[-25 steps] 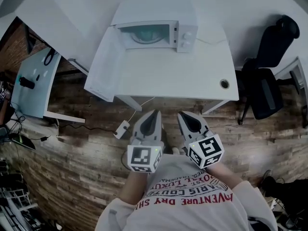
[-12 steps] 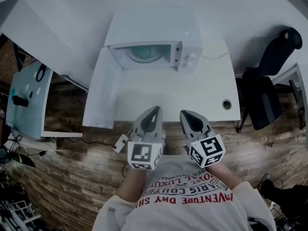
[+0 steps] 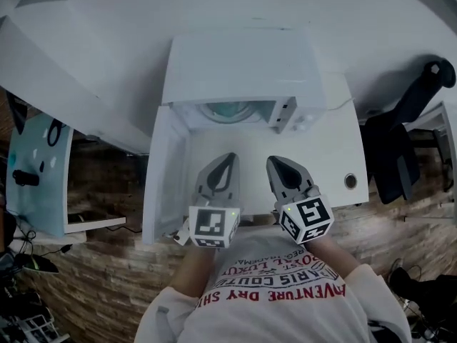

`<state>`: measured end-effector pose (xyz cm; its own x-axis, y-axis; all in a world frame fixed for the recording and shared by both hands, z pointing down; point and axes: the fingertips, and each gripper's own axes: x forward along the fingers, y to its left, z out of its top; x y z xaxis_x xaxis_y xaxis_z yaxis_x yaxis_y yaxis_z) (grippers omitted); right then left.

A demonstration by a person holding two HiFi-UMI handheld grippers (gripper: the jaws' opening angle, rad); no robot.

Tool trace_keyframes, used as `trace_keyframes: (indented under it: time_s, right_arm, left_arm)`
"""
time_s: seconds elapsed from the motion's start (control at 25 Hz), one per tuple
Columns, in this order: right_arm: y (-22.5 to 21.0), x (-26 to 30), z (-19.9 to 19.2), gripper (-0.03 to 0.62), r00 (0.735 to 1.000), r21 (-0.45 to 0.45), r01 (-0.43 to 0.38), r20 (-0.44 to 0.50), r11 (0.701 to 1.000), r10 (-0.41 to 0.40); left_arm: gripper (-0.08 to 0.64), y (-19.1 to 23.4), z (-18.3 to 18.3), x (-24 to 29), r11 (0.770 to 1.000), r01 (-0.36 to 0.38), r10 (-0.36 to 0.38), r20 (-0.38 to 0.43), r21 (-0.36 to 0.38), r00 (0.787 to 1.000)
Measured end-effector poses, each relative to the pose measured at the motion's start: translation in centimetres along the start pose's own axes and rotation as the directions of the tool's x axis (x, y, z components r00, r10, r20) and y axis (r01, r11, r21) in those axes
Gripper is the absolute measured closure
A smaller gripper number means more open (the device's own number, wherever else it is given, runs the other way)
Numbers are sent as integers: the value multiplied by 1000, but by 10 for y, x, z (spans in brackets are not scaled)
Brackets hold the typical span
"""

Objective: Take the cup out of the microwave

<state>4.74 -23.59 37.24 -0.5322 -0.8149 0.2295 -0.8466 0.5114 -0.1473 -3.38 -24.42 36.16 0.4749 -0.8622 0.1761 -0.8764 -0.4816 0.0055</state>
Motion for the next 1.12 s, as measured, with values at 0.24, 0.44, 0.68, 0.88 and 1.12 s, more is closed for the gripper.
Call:
trace_keyframes:
  time_s: [0.24, 0.44, 0.68, 0.88, 1.12]
  right_arm:
    - [-13, 37, -4, 580, 999, 3, 13, -30, 1000, -13]
    - [-28, 59, -12, 580, 999, 27, -4, -40, 1000, 5]
    - [-49, 84, -25, 580, 997, 18, -40, -67, 999, 41]
    - [-67, 104, -36, 580, 994, 16, -52, -96, 999, 53]
    - [-79, 123, -53, 580, 989, 8, -55, -134, 998, 56]
  left_arm:
    - [552, 30, -13, 26, 1000, -12, 11, -23, -3, 1000]
    - [552, 48, -28, 45, 998, -45, 44, -30, -47, 999]
    - [552, 62, -40, 67, 988, -122, 124, 21, -97, 992]
    - [552, 66, -69, 93, 991, -121, 117, -60, -63, 991]
    - [488, 72, -95, 118, 982, -139, 126, -105, -125, 986]
